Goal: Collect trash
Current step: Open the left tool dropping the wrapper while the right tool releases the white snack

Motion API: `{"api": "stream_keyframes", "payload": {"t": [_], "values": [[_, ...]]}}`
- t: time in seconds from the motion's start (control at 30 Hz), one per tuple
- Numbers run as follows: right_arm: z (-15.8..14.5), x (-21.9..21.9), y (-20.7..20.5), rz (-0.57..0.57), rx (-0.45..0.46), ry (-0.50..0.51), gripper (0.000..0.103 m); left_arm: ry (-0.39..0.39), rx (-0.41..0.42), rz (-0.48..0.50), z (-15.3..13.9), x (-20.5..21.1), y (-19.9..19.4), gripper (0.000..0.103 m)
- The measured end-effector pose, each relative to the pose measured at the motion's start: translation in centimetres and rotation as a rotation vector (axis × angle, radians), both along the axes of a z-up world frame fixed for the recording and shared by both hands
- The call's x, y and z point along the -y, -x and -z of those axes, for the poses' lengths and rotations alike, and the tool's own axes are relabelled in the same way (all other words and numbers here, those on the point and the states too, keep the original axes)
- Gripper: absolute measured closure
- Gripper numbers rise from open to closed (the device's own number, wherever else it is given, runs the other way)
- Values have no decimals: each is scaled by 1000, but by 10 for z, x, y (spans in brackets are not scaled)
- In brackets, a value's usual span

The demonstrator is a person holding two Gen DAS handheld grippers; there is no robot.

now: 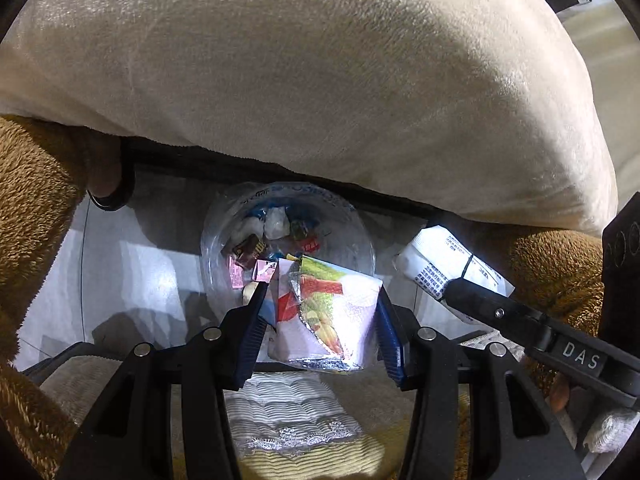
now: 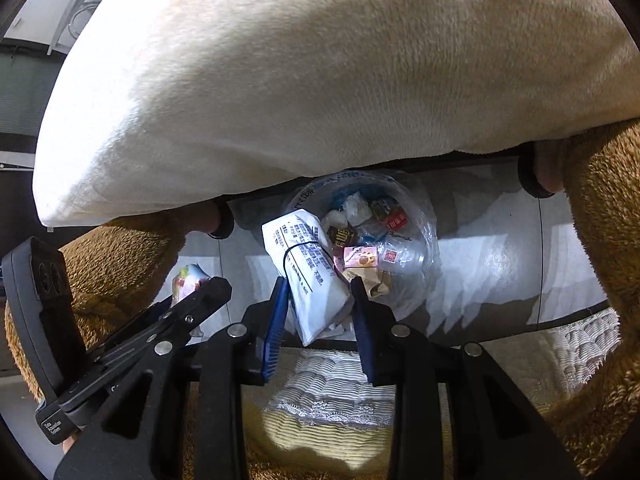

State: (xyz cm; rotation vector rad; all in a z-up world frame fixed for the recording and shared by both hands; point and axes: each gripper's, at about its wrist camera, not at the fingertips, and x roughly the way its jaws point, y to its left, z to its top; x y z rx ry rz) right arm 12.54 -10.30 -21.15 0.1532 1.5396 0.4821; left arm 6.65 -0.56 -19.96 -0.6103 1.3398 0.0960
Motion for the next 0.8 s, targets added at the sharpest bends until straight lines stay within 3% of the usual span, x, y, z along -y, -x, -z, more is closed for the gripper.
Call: {"api": "stream_keyframes", "payload": {"t": [0.17, 0.2, 0.27, 0.6, 0.8], "values": [[-2, 6, -4, 42, -8, -28, 63, 26, -24, -8, 4, 0, -3, 53], [-3, 6, -4, 51, -12, -30, 58, 32, -27, -9, 4, -1, -3, 50], [-3, 7, -5, 55, -12, -33, 58, 35, -31, -5, 5, 0, -3, 36], [-11, 9, -4, 50, 1, -51, 57, 17, -1, -27, -8, -3, -1, 36], [-22, 13, 2, 34, 49, -67, 57, -20, 58, -4, -22, -2, 2, 36]]}}
